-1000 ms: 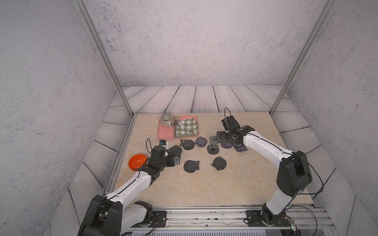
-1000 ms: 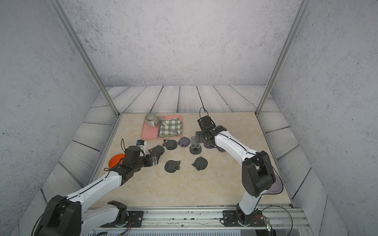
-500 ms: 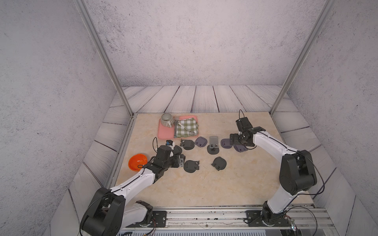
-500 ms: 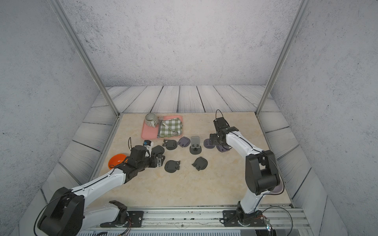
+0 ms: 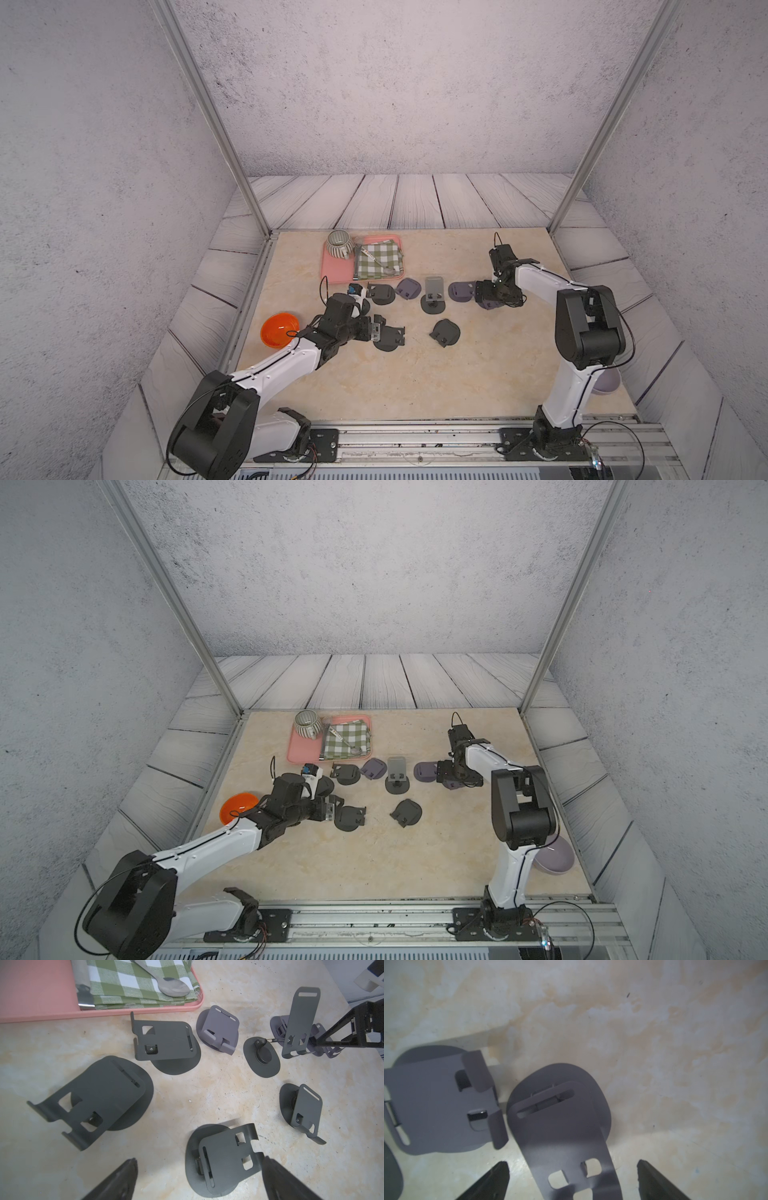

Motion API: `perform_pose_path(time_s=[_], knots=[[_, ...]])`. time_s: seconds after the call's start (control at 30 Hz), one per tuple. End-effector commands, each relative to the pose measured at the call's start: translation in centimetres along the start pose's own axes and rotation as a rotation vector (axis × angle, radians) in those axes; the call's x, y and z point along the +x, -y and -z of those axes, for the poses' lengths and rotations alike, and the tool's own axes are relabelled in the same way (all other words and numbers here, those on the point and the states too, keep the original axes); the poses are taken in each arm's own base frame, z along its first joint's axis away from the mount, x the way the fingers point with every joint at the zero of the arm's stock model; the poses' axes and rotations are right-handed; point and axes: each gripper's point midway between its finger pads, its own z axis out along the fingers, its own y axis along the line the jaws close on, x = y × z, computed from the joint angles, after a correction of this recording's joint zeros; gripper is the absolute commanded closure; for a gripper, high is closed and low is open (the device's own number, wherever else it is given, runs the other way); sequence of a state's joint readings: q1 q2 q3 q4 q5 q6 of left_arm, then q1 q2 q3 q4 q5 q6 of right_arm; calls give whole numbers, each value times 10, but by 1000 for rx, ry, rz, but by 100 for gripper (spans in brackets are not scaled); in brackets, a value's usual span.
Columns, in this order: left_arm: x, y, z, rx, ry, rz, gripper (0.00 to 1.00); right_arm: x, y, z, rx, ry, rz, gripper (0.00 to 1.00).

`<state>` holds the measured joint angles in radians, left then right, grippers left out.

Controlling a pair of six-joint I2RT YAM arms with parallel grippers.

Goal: Open the phone stand
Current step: Pick up the phone stand at the center of the board.

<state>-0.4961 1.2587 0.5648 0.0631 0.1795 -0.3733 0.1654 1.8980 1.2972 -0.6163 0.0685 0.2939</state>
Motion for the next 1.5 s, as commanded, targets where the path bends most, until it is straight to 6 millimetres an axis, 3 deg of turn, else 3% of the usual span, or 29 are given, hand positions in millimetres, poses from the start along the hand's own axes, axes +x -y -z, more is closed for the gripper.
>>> perform_pose_path(time_s=[0.0,0.13,0.3,0.57,0.77,1.47], knots=[[-13,12,-1,31,30,-29,2,-3,-7,-5,-41,-15,19,1],[-13,14,-4,36,30,-31,2,-2,-11,-12,-65,-34,26,2],[-14,25,-5,84,34,-48,2,1,-15,-15,-88,-45,27,14],[-13,64,-4,277,11,-125,1,3,-13,-15,-80,-50,27,28],[-10,70,-4,304,3,-135,1,5,-13,-13,-81,-56,24,40],[-36,93,14,393,49,-100,1,23,-14,61,-125,64,28,42]])
